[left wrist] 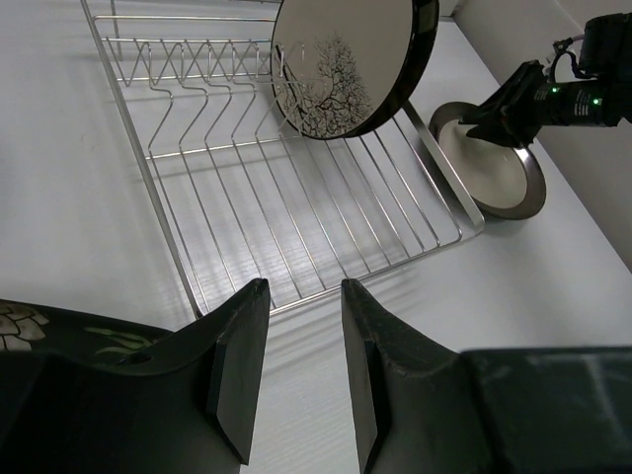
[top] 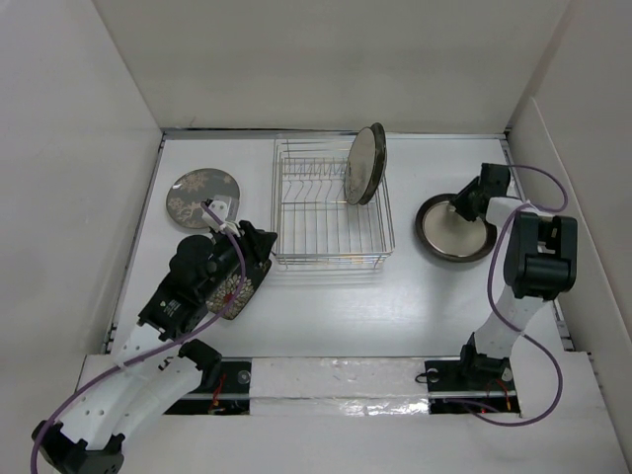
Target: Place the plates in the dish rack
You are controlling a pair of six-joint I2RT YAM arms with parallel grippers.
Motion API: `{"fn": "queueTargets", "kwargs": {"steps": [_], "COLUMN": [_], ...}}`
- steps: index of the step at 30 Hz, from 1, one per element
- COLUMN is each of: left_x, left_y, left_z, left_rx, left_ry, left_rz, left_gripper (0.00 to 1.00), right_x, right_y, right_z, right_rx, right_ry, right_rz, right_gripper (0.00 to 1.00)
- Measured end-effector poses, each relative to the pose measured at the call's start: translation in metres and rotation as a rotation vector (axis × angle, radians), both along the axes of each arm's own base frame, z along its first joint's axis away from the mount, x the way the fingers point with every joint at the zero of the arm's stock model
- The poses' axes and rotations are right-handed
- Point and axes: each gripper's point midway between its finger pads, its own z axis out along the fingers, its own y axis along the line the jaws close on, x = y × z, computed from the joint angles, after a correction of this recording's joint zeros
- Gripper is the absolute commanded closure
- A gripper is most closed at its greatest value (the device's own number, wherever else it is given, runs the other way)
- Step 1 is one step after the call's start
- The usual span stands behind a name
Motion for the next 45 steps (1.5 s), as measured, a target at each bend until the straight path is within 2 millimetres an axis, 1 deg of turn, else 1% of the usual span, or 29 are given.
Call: {"fn": "queueTargets", "kwargs": {"steps": [4, 6, 7, 8, 9, 10, 11, 12, 13, 15, 16, 17, 18, 20, 22, 24, 27, 29, 31, 33, 35, 36, 37, 38, 39, 40, 42, 44, 45], "left_x": [0.001, 0.001, 0.001, 0.001, 0.001, 0.002, 0.002, 0.002, 0.002, 0.002, 0.002, 0.002, 0.002, 0.002, 0.001, 0.001, 0.001, 0.001, 0.001, 0.001, 0.001, 0.001, 0.001, 0.001, 0.001, 0.002, 0.002, 0.003, 0.003], "left_y": [0.001, 0.001, 0.0, 0.0, 0.0, 0.0, 0.0, 0.0, 0.0, 0.0, 0.0, 0.0, 0.0, 0.0, 0.0, 0.0, 0.0, 0.0, 0.0, 0.0, 0.0, 0.0, 0.0, 0.0, 0.0, 0.0, 0.0, -0.001, -0.001], "left_z": [0.0, -0.001, -0.001, -0.001, -0.002, -0.003, -0.003, -0.003, -0.003, -0.003, -0.003, -0.003, -0.003, -0.002, -0.002, -0.001, -0.001, -0.001, -0.001, -0.001, -0.002, -0.002, -0.002, -0.002, -0.002, -0.002, -0.003, -0.005, -0.006], "left_rx": [0.002, 0.002, 0.003, 0.004, 0.005, 0.007, 0.007, 0.008, 0.007, 0.007, 0.007, 0.006, 0.006, 0.005, 0.004, 0.004, 0.004, 0.003, 0.004, 0.004, 0.004, 0.004, 0.005, 0.005, 0.005, 0.006, 0.008, 0.011, 0.012], "left_ry": [0.0, 0.001, 0.003, 0.004, 0.006, 0.008, 0.009, 0.009, 0.009, 0.009, 0.009, 0.008, 0.008, 0.007, 0.005, 0.004, 0.004, 0.004, 0.004, 0.004, 0.004, 0.004, 0.005, 0.005, 0.005, 0.006, 0.01, 0.015, 0.017], "left_rz": [0.006, 0.005, 0.005, 0.005, 0.005, 0.005, 0.005, 0.005, 0.004, 0.004, 0.004, 0.004, 0.004, 0.004, 0.004, 0.004, 0.003, 0.003, 0.003, 0.003, 0.004, 0.004, 0.004, 0.005, 0.005, 0.006, 0.006, 0.005, 0.005], "left_gripper": [0.68, 0.68, 0.68, 0.68, 0.68, 0.68, 0.68, 0.68, 0.68, 0.68, 0.68, 0.68, 0.68, 0.68, 0.68, 0.68, 0.68, 0.68, 0.68, 0.68, 0.68, 0.68, 0.68, 0.68, 0.68, 0.68, 0.68, 0.68, 0.68], "right_x": [-0.001, 0.0, -0.002, -0.006, -0.015, -0.025, -0.037, -0.048, -0.059, -0.074, -0.083, -0.092, -0.101, -0.117, -0.127, -0.131, -0.132, -0.132, -0.129, -0.122, -0.112, -0.108, -0.103, -0.102, -0.1, -0.098, -0.099, -0.106, -0.11], "right_y": [0.005, 0.009, 0.011, 0.014, 0.014, 0.016, 0.015, 0.01, 0.003, -0.017, -0.03, -0.039, -0.049, -0.057, -0.052, -0.042, -0.032, -0.027, -0.022, -0.018, -0.016, -0.015, -0.014, -0.014, -0.014, -0.012, -0.01, -0.008, -0.007], "right_z": [-0.004, 0.0, 0.004, 0.01, 0.017, 0.026, 0.038, 0.051, 0.066, 0.091, 0.098, 0.1, 0.095, 0.073, 0.047, 0.026, 0.008, 0.001, -0.006, -0.01, -0.011, -0.014, -0.012, -0.02, -0.023, -0.021, -0.014, -0.003, 0.006], "right_rx": [0.009, 0.02, 0.027, 0.031, 0.034, 0.037, 0.04, 0.038, 0.039, 0.024, 0.019, 0.016, 0.017, 0.031, 0.062, 0.1, 0.146, 0.171, 0.198, 0.236, 0.271, 0.292, 0.306, 0.335, 0.375, 0.414, 0.422, 0.406, 0.384], "right_ry": [0.012, -0.006, -0.025, -0.05, -0.071, -0.101, -0.136, -0.176, -0.223, -0.318, -0.356, -0.376, -0.377, -0.336, -0.267, -0.206, -0.16, -0.15, -0.142, -0.153, -0.178, -0.185, -0.207, -0.197, -0.207, -0.229, -0.261, -0.282, -0.294], "right_rz": [0.015, 0.035, 0.046, 0.051, 0.052, 0.052, 0.037, 0.015, -0.02, -0.102, -0.151, -0.189, -0.228, -0.272, -0.264, -0.233, -0.191, -0.172, -0.156, -0.142, -0.127, -0.127, -0.121, -0.133, -0.157, -0.16, -0.17, -0.192, -0.198], "right_gripper": [0.61, 0.6, 0.58, 0.56, 0.54, 0.48, 0.45, 0.41, 0.34, 0.3, 0.29, 0.29, 0.29, 0.26, 0.26, 0.27, 0.28, 0.31, 0.36, 0.39, 0.53, 0.64, 0.9, 0.98, 1.0, 1.0, 1.0, 1.0, 1.0]}}
